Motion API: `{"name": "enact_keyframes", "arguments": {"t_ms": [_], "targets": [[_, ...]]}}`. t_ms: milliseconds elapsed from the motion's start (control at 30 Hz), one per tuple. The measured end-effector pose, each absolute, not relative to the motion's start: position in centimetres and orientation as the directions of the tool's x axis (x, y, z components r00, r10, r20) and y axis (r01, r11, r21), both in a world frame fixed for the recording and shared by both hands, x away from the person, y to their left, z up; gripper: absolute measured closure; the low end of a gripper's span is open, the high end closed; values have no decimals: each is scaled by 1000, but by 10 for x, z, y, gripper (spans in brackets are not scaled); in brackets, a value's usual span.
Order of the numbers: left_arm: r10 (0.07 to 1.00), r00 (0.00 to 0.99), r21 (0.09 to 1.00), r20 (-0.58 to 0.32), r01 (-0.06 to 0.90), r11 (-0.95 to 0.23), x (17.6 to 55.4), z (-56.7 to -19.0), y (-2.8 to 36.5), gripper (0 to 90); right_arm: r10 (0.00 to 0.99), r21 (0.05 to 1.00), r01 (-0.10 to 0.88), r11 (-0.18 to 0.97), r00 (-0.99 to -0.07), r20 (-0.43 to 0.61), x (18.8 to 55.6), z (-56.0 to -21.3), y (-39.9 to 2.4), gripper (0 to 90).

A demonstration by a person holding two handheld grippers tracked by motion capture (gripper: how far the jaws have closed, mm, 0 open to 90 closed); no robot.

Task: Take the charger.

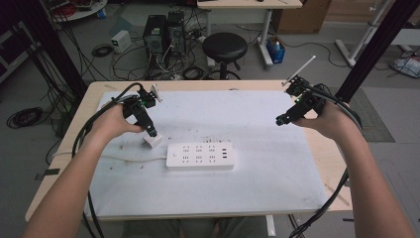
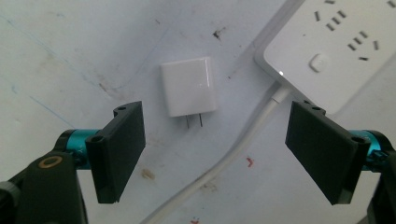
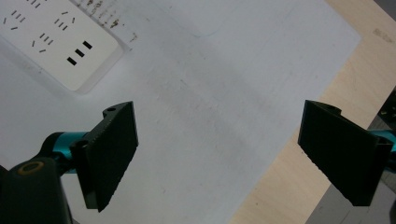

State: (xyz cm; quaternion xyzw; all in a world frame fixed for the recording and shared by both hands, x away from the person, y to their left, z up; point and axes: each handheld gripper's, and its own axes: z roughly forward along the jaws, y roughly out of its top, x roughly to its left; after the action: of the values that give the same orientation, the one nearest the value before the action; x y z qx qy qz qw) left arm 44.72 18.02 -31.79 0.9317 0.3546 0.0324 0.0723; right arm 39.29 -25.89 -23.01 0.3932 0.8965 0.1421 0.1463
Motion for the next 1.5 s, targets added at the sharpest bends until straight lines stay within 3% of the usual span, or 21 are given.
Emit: {"name": "enact_keyframes", "arguments": {"t_ms": [333, 933, 1167, 1333, 1500], "targets": [[691, 722, 110, -45, 691, -715, 461, -359, 183, 200, 749, 371, 666, 647, -645, -149, 394, -233, -260, 116], [714, 700, 51, -17, 714, -698, 473, -401, 178, 208, 745, 366, 662, 654, -648, -158, 394, -238, -262, 116], [714, 700, 39, -7, 714, -699, 473, -407, 177, 276, 745, 365, 663, 654, -648, -158, 396, -240, -262, 116], [702, 712, 28, 14, 701, -712, 474, -408, 176, 379, 745, 362, 664, 654, -647, -160, 397, -241, -260, 116], [707, 706, 37, 21, 707, -707, 473, -409, 176, 408, 744, 360, 664, 656, -648, -161, 397, -242, -261, 116]]}}
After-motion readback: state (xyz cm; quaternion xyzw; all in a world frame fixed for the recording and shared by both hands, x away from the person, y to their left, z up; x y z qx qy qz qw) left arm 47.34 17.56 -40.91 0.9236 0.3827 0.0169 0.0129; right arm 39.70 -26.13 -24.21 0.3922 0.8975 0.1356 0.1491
